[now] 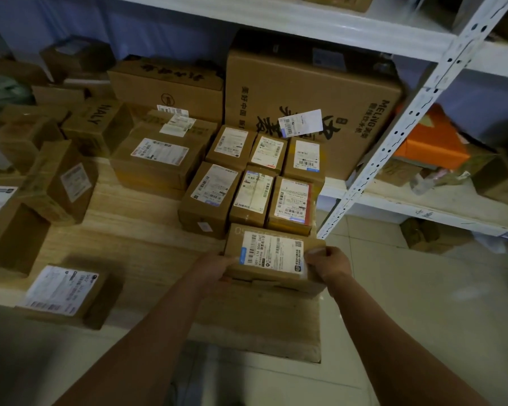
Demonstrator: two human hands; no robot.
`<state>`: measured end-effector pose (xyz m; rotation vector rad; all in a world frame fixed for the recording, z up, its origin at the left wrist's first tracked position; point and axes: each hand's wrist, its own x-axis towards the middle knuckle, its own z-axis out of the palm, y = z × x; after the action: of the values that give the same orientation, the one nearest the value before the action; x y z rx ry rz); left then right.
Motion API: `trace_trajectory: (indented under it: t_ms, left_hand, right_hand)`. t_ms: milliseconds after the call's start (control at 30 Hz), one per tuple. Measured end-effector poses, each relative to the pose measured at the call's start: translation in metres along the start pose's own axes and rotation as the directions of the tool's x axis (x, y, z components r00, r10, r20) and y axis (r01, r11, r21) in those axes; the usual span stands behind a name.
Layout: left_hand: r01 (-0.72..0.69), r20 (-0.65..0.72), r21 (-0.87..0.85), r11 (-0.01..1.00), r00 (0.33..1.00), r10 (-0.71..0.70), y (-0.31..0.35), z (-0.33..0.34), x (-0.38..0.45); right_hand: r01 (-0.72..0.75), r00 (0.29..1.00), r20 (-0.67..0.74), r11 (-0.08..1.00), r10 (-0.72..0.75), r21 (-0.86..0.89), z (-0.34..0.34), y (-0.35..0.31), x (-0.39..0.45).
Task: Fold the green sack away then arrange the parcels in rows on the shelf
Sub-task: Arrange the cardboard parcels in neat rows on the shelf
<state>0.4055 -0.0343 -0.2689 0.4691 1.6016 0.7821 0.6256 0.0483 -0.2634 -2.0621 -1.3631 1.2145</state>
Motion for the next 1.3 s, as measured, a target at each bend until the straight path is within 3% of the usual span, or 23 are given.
trace_trajectory:
  t_ms: [267, 367, 467, 533, 633, 700, 767, 833, 867, 900, 967, 1100, 1200, 1300]
  left_hand:
    - [-0.100, -0.123, -0.036, 0.994, 0.988, 0.095, 0.006, 0.004, 0.004]
    - [-0.105, -0.130, 0.012, 0.994, 0.986, 0.106, 0.005, 0.000, -0.002]
    - [-0.123, -0.253, 0.048, 0.991, 0.959, 0.131, 0.006, -0.013, -0.011]
    - [-0.145, -0.339, 0.098, 0.984, 0.925, 0.170, 0.007, -0.029, -0.015]
    - [-0.201, -0.470, 0.212, 0.956, 0.837, 0.281, 0.009, -0.063, -0.032]
    - [-0.206, -0.579, 0.320, 0.925, 0.730, 0.363, 0.006, -0.095, -0.045]
    - [-0.171, -0.698, 0.401, 0.900, 0.579, 0.421, -0.007, -0.134, -0.055]
    - [-0.050, -0.800, 0.417, 0.907, 0.453, 0.393, -0.027, -0.174, -0.060]
    - [0.037, -0.844, 0.376, 0.926, 0.426, 0.326, -0.037, -0.192, -0.062]
    - [0.117, -0.870, 0.315, 0.942, 0.433, 0.237, -0.047, -0.209, -0.064]
    - [0.230, -0.842, 0.240, 0.943, 0.532, 0.085, -0.066, -0.233, -0.067]
    - [0.120, -0.584, 0.113, 0.986, 0.811, -0.032, -0.090, -0.250, -0.064]
    - [0.092, -0.460, 0.155, 0.984, 0.888, -0.011, -0.088, -0.238, -0.065]
    - [0.070, -0.290, 0.232, 0.970, 0.957, 0.000, -0.075, -0.214, -0.066]
  right_hand:
    - [0.037, 0.999, -0.015, 0.999, -0.037, -0.031, 0.004, -0.002, 0.013]
    - [0.061, 0.966, -0.237, 0.985, -0.098, -0.158, 0.010, -0.014, 0.004]
    - [0.240, 0.863, -0.374, 0.928, -0.338, -0.284, 0.021, -0.032, -0.015]
    - [0.377, 0.857, -0.271, 0.892, -0.439, -0.251, 0.034, -0.046, -0.029]
    - [0.449, 0.885, -0.053, 0.878, -0.463, -0.167, 0.069, -0.066, -0.051]
    - [0.459, 0.888, 0.098, 0.876, -0.449, -0.147, 0.096, -0.080, -0.069]
    - [0.471, 0.857, 0.310, 0.870, -0.412, -0.146, 0.127, -0.090, -0.085]
    - [0.465, 0.803, 0.501, 0.864, -0.323, -0.190, 0.159, -0.097, -0.106]
    - [0.423, 0.788, 0.562, 0.885, -0.252, -0.196, 0.175, -0.098, -0.115]
    - [0.360, 0.773, 0.609, 0.913, -0.177, -0.191, 0.191, -0.098, -0.126]
    - [0.249, 0.748, 0.658, 0.955, -0.081, -0.165, 0.219, -0.096, -0.145]
    - [0.195, 0.716, 0.699, 0.962, -0.007, -0.191, 0.251, -0.092, -0.174]
    - [0.170, 0.763, 0.646, 0.965, -0.002, -0.198, 0.254, -0.086, -0.174]
    - [0.134, 0.863, 0.505, 0.963, 0.003, -0.235, 0.231, -0.077, -0.160]
